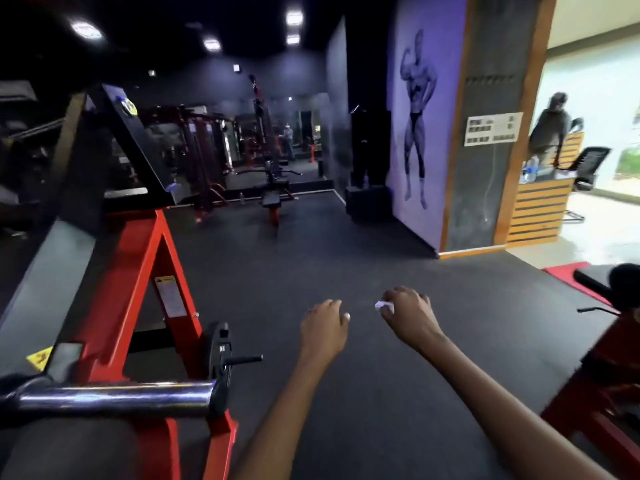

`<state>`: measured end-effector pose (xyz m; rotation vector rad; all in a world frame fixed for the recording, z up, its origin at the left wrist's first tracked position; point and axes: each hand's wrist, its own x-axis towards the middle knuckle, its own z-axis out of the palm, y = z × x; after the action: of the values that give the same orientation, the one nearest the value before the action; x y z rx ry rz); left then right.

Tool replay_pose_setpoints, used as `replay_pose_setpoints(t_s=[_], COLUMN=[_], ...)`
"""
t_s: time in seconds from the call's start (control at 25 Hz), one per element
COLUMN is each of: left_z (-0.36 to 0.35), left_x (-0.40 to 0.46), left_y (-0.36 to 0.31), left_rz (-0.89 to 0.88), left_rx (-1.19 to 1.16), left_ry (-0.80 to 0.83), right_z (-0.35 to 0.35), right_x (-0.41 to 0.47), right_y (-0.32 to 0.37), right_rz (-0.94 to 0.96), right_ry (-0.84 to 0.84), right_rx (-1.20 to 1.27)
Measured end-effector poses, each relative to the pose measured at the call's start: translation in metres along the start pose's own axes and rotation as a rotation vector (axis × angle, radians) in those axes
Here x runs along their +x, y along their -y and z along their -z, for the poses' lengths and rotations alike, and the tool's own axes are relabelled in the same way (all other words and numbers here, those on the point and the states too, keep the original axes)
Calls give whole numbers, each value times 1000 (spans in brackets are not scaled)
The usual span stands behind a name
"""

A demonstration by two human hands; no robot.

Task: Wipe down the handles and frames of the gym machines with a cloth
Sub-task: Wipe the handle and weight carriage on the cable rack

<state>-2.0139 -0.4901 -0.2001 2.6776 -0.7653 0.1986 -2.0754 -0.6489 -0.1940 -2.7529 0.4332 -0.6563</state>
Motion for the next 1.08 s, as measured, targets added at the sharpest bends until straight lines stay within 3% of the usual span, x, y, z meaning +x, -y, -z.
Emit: replay_pose_setpoints(t_s=[0.28,0.64,0.84,1.08], left_z=[-35,-80,-83,-92], left_x=[189,438,561,675], left_y=[-6,49,96,198], left_rz=[160,388,562,725], left_rx=[30,143,168,208], left_ry=[6,-71,-132,-171], right_z=[-45,-162,-228,-331], right_x=[195,468,617,751], right_y=[-63,-84,-67,-8], right_rz=[133,387,527,629], right_ry=[69,232,297,388], right_rx=[47,108,173,258])
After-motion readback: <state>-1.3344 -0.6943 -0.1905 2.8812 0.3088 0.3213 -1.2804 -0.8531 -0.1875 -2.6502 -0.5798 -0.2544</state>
